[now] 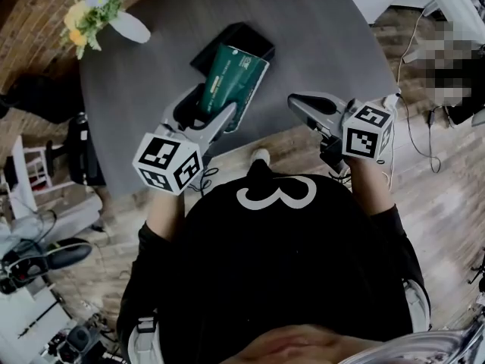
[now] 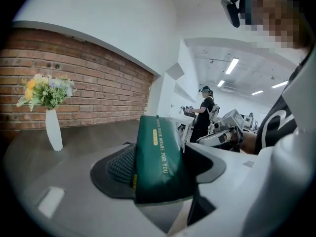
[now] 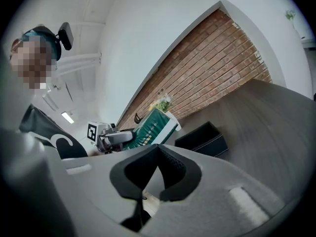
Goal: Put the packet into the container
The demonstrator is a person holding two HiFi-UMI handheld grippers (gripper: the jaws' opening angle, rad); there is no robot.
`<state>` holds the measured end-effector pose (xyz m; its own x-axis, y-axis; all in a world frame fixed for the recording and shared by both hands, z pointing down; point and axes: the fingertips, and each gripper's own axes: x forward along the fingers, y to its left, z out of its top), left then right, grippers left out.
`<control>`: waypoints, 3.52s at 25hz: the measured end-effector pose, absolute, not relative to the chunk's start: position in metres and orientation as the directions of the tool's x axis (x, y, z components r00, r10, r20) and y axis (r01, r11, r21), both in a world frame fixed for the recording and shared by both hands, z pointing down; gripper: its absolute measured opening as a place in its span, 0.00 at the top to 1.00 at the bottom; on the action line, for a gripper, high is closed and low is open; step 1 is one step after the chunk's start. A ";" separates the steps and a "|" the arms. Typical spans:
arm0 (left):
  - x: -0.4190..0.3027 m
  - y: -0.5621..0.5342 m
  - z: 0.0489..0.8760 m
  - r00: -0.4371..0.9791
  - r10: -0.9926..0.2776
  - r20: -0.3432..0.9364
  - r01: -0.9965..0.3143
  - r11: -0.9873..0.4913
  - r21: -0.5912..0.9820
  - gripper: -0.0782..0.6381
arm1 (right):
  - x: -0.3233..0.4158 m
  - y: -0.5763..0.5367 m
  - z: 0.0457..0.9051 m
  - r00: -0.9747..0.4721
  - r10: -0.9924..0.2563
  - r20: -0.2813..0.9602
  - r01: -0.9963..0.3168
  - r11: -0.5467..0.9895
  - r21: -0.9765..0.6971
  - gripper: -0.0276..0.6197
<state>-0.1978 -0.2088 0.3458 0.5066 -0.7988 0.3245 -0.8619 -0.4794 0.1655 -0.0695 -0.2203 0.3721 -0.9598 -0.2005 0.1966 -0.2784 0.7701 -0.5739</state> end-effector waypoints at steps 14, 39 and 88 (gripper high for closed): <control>-0.224 -0.296 0.355 0.591 -0.720 0.364 -0.786 -0.616 0.056 0.43 | -0.085 -0.254 0.393 -0.914 -0.316 0.255 -0.406 0.687 -0.603 0.95; -0.222 -0.360 0.486 0.530 -0.549 0.646 -0.741 -0.670 0.037 0.45 | -0.055 -0.277 0.426 -0.851 -0.429 0.304 -0.516 0.574 -0.635 0.95; -0.144 -0.178 0.348 0.574 -0.793 0.206 -0.792 -0.472 0.387 0.88 | -0.055 -0.199 0.333 -0.954 -0.277 0.112 -0.298 0.859 -0.417 0.96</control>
